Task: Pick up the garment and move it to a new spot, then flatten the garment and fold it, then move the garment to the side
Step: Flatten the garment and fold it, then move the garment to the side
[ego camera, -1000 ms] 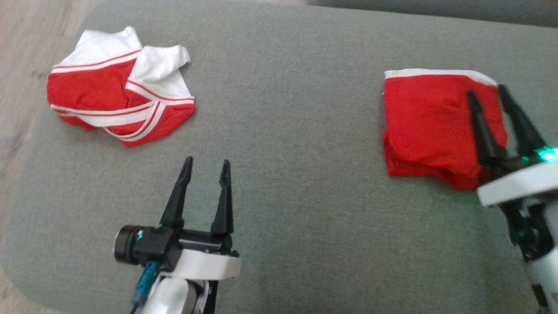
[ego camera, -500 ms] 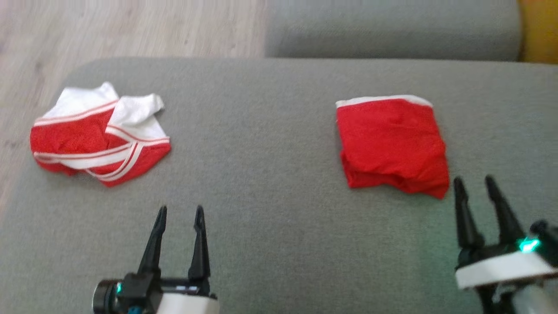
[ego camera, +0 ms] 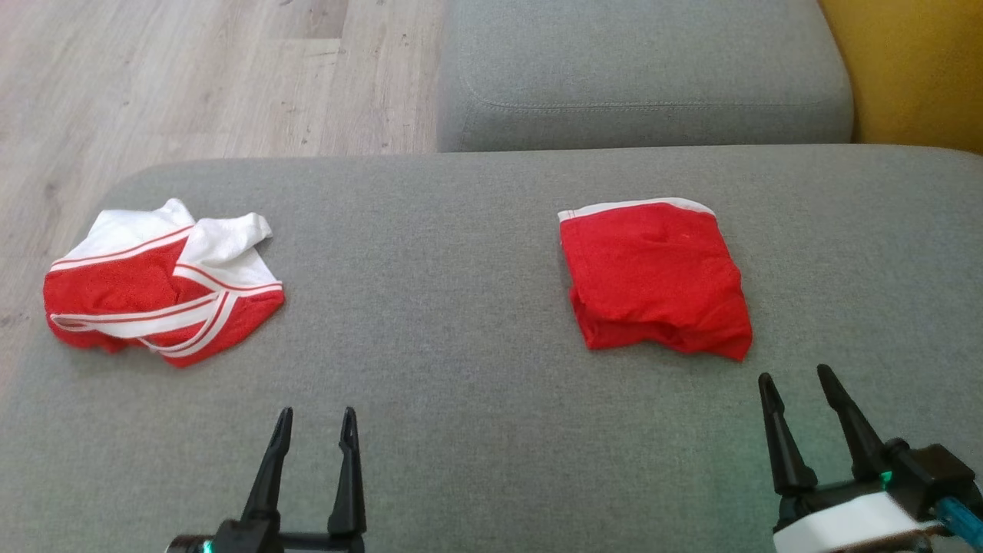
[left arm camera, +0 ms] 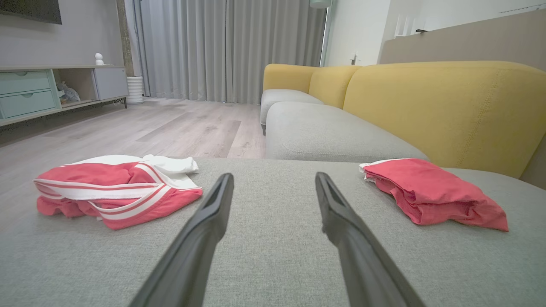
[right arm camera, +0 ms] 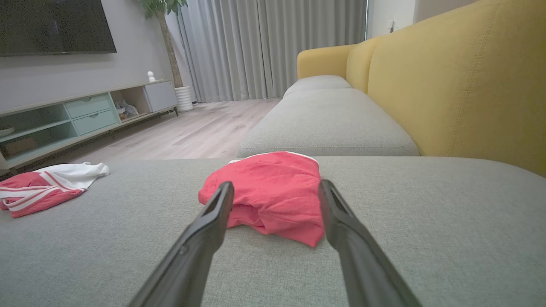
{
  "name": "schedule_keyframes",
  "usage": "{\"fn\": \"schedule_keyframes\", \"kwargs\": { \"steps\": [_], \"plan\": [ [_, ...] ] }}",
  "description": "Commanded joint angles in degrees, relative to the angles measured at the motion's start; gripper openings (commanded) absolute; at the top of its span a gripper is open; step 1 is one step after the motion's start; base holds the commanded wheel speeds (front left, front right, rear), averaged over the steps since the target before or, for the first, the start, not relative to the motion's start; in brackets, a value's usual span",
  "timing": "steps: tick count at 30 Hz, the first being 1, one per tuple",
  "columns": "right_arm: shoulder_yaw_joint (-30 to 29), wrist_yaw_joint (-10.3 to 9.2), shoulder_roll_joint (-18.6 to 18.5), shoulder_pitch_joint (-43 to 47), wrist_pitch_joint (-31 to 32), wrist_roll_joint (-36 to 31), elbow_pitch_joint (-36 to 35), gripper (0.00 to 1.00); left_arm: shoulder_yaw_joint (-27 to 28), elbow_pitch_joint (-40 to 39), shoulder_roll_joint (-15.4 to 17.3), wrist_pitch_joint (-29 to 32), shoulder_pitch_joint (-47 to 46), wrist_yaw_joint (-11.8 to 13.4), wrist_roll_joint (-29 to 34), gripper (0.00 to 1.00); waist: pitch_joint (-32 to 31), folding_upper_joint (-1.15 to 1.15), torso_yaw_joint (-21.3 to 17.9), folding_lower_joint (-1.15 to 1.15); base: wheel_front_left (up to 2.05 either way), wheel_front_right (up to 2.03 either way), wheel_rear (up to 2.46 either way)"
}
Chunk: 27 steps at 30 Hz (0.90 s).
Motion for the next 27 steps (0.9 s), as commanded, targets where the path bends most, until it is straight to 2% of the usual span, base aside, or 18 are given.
{"fn": "schedule_keyframes", "kwargs": {
  "steps": [1,9,27],
  "plan": [
    [0.37,-0.04,-0.08,-0.78,-0.62,-0.69,-1.53,1.00,2.16,-1.73,-0.11,-0.29,-1.33,-0.03,0.59,1.00,-0.06,0.00,0.00,0.00,0.00,0.00,0.00],
    [-1.02,-0.04,1.60,-0.47,-0.62,-1.64,-1.17,1.00,2.72,-2.01,-0.11,-0.29,-0.79,0.23,0.78,1.00,-0.04,0.00,-0.76,0.00,0.00,0.00,0.00],
    [-1.21,-0.04,2.03,-1.00,-0.62,-1.86,-0.06,1.00,2.22,-2.23,-0.12,-0.29,-1.53,0.92,1.62,1.00,0.22,0.00,-1.04,0.00,0.00,0.00,0.00]
  ]
}}
